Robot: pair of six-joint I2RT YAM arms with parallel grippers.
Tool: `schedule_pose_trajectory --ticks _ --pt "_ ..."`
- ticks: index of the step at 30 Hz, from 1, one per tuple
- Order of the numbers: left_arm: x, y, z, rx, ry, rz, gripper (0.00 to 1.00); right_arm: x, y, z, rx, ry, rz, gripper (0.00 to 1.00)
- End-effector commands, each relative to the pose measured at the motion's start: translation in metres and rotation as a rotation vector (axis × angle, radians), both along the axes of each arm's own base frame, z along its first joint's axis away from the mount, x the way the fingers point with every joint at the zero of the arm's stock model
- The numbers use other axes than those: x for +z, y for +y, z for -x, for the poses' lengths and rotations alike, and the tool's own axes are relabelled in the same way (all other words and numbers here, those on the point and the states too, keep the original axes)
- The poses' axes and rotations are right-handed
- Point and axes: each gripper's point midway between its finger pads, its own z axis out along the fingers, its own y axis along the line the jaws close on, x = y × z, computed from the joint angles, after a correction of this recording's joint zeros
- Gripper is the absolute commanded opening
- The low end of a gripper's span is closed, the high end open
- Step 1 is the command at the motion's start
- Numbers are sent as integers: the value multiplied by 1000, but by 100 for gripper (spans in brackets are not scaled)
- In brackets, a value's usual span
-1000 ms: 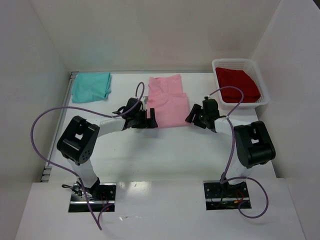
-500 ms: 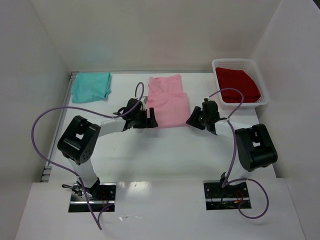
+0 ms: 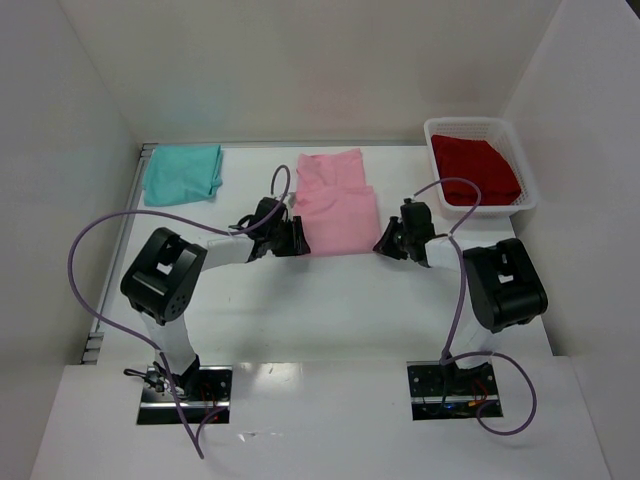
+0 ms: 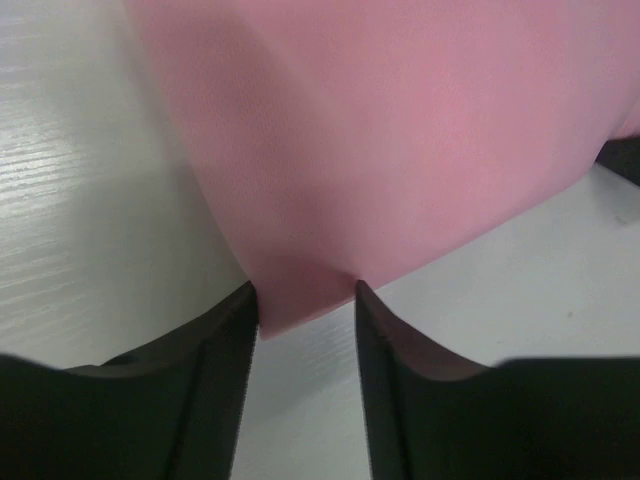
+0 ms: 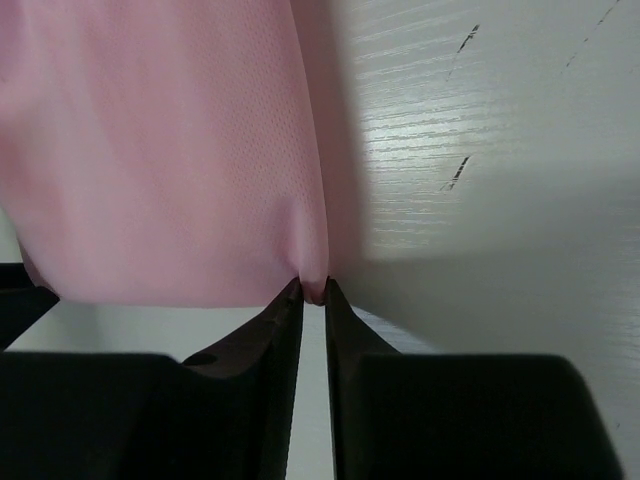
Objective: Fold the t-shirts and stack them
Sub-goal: Grab one side of the 2/3 rectangular tshirt with both arms
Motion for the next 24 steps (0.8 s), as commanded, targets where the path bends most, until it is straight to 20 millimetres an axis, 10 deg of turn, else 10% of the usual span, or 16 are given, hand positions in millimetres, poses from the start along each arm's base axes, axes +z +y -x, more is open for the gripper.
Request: schedule_pose_trajectory --ticks 1,10,24 --pt "0 -7 -3 -11 1 15 48 11 8 -14 14 -47 -9 18" --pt "1 -3 4 -11 25 2 0 27 13 -15 12 -92 9 0" --pt "51 4 65 35 11 -28 0 75 39 48 25 -128 -52 0"
